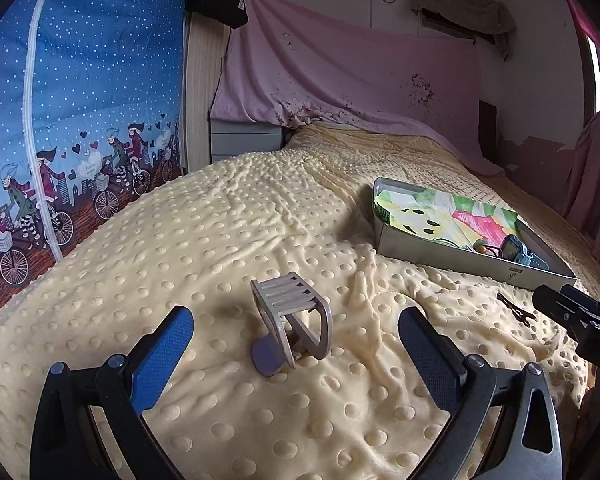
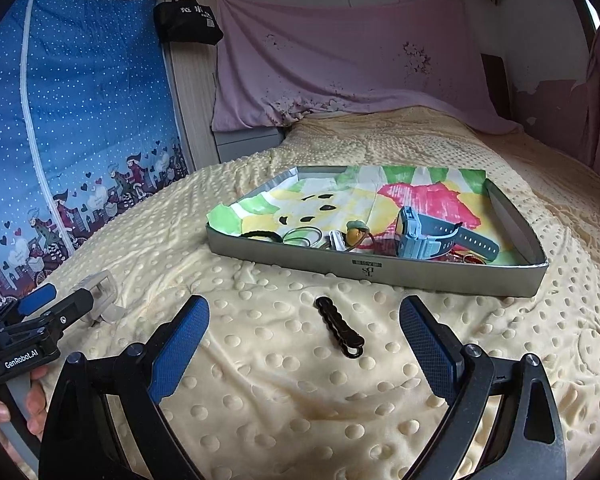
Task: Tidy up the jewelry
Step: 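Grasp the grey phone stand with the left tool while the right tool grasps the black claw clip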
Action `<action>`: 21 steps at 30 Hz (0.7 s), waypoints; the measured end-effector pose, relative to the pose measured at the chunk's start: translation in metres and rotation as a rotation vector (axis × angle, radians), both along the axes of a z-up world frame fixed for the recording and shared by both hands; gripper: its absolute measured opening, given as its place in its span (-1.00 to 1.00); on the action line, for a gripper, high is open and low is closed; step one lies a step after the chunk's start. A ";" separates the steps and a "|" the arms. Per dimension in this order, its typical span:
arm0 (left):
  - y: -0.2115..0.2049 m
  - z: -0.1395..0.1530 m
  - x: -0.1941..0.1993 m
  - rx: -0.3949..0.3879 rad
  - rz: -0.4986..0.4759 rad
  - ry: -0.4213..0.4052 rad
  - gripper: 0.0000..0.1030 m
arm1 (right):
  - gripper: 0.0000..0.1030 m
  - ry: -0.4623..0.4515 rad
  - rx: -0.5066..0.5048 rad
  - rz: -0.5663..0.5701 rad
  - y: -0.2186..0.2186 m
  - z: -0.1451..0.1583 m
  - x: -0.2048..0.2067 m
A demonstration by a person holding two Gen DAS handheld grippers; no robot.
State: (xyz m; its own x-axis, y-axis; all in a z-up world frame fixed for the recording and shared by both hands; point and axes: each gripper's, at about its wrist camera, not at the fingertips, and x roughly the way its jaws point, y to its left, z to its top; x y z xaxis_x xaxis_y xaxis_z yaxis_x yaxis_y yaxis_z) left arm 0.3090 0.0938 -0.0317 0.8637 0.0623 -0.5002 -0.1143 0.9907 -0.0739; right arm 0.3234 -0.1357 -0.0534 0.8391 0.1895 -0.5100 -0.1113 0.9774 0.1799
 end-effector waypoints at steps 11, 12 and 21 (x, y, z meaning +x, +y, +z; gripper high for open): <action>-0.001 -0.007 0.006 -0.011 -0.012 0.014 0.69 | 0.82 0.053 0.011 -0.002 -0.001 -0.015 0.016; -0.001 -0.008 0.007 -0.009 -0.010 0.016 0.66 | 0.81 0.054 0.012 -0.003 -0.001 -0.016 0.017; -0.002 -0.014 0.010 -0.020 -0.019 0.028 0.05 | 0.28 0.107 0.064 -0.006 -0.008 -0.029 0.028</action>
